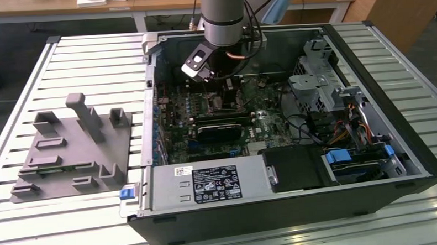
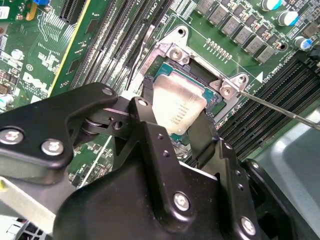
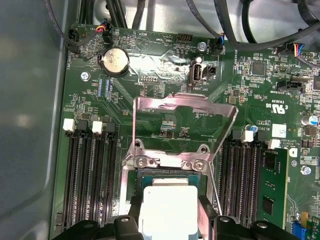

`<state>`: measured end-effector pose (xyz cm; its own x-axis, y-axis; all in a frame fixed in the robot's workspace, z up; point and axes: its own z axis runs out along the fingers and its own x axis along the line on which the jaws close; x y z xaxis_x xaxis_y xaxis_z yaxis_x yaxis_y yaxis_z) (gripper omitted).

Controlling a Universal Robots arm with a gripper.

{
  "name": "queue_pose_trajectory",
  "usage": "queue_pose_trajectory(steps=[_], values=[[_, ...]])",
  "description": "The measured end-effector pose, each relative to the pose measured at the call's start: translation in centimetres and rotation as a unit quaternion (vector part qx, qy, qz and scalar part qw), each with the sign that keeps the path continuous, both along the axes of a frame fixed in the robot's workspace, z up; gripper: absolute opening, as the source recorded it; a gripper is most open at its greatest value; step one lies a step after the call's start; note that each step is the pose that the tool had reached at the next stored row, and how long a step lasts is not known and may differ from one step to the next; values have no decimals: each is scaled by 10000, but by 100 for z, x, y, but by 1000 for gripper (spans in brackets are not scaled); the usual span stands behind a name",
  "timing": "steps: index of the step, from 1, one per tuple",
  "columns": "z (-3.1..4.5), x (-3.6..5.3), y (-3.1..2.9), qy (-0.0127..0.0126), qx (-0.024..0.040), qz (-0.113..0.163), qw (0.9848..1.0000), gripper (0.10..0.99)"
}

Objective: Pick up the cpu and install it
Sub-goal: 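Place the cpu into insertion slot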

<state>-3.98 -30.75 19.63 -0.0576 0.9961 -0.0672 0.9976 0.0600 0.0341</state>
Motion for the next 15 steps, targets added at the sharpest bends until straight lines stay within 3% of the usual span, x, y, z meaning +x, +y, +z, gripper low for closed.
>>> queue_pose_trajectory(steps=[15], values=[[17, 0, 7, -1, -1, -148, 9999, 522]])
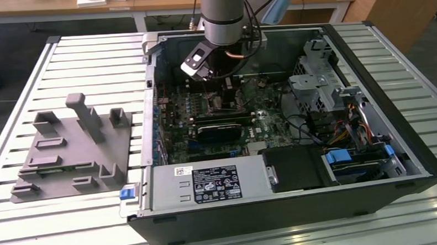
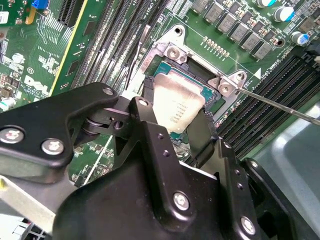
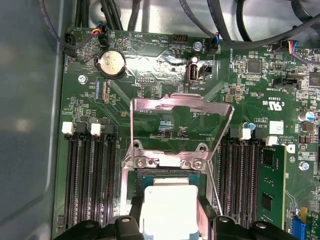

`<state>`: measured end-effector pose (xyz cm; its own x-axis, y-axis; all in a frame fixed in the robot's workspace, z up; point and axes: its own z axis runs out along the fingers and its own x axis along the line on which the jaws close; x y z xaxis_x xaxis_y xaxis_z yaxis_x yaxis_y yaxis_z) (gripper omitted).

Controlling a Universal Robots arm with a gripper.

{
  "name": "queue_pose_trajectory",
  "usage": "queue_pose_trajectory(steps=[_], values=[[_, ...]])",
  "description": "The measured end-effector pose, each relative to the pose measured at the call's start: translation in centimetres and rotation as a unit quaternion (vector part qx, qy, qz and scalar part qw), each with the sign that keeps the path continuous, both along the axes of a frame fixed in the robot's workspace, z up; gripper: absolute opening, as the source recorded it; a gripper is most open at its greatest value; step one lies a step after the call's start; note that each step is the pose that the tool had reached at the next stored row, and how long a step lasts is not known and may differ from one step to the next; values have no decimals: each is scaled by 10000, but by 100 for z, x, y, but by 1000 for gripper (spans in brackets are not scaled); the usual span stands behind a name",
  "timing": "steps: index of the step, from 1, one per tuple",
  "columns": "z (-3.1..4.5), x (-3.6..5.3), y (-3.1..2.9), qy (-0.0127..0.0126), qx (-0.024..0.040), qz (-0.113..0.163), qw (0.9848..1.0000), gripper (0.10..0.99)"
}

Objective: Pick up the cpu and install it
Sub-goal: 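Place the cpu into insertion slot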

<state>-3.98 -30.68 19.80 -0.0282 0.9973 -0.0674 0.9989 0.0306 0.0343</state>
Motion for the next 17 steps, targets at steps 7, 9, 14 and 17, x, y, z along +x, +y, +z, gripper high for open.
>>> queue_pose_trajectory(steps=[7, 9, 14, 17], values=[[3, 0, 1, 0, 0, 3, 10000, 600], [3, 0, 0, 0, -2, 26, 10000, 600], [-15, 0, 0, 0, -3, 81, 10000, 600], [-23, 0, 0, 0, -4, 84, 10000, 600]])
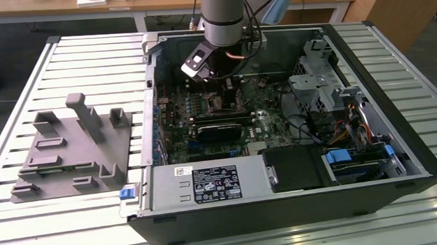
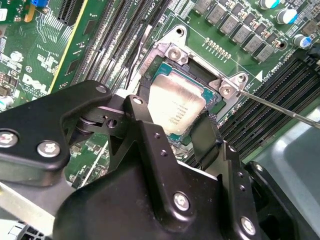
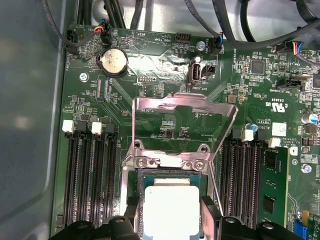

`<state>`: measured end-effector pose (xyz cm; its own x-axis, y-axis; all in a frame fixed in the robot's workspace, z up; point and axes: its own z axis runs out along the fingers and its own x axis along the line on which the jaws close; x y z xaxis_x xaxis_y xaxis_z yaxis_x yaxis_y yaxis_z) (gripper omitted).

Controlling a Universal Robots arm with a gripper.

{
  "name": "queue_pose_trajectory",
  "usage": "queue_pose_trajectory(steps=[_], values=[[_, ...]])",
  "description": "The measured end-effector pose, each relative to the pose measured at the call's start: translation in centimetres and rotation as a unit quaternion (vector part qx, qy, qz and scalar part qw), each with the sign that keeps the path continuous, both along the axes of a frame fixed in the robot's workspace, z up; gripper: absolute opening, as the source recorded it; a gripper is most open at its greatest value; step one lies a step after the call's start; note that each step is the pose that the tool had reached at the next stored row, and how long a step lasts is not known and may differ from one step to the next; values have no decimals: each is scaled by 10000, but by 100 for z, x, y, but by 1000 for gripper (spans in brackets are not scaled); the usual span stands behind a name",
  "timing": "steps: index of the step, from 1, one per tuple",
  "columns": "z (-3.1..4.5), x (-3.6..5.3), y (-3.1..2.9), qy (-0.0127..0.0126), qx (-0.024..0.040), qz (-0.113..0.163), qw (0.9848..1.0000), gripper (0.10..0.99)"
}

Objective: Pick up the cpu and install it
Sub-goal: 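Place the cpu into insertion slot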

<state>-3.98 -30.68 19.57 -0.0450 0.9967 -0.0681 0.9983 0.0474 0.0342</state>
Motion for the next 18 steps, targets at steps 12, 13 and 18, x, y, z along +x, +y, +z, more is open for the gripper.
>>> queue_pose_trajectory(steps=[12, 13, 18], values=[[31, 0, 2, -1, -14, -17, 10000, 525], [31, 1, 3, -1, -14, -49, 10000, 525], [31, 3, 18, 0, -15, -179, 9998, 525]])
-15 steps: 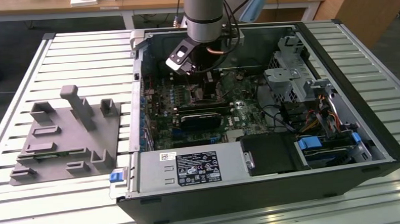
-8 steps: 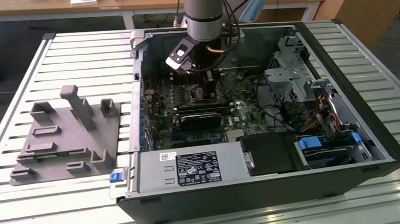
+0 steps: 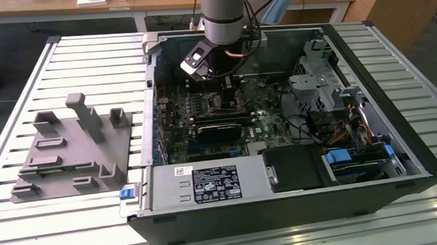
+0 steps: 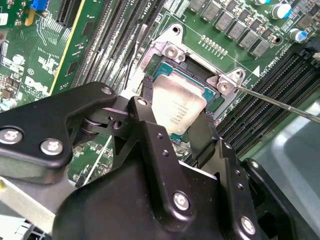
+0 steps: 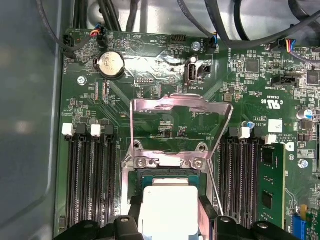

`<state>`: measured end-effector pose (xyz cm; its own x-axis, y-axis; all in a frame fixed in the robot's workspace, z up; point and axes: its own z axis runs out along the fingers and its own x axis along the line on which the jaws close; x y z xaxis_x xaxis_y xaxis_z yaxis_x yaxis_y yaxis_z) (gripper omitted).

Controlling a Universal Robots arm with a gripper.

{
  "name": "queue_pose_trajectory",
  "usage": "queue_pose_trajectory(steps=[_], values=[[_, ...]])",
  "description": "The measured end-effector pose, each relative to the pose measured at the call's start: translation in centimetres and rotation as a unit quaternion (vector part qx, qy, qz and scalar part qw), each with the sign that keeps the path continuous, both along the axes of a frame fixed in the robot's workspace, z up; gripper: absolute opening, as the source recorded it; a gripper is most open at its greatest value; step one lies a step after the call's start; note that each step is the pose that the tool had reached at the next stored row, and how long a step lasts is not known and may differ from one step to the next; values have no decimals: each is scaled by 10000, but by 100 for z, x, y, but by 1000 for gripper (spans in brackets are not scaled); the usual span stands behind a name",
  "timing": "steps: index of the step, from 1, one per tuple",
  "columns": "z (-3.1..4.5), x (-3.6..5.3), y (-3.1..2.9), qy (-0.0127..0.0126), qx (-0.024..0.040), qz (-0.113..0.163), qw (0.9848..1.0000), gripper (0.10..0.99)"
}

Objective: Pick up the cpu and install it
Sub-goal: 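Place the cpu into insertion slot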

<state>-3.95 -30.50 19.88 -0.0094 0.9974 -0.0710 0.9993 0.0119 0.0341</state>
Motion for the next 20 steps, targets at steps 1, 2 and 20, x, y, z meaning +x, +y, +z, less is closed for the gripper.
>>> queue_pose_trajectory(steps=[1, 2, 20], values=[[0, 0, 0, 0, 0, -2, 10000, 525], [-2, 1, 1, 0, 0, -2, 10000, 525], [-42, 14, 1, 1, -2, -2, 10000, 525]])
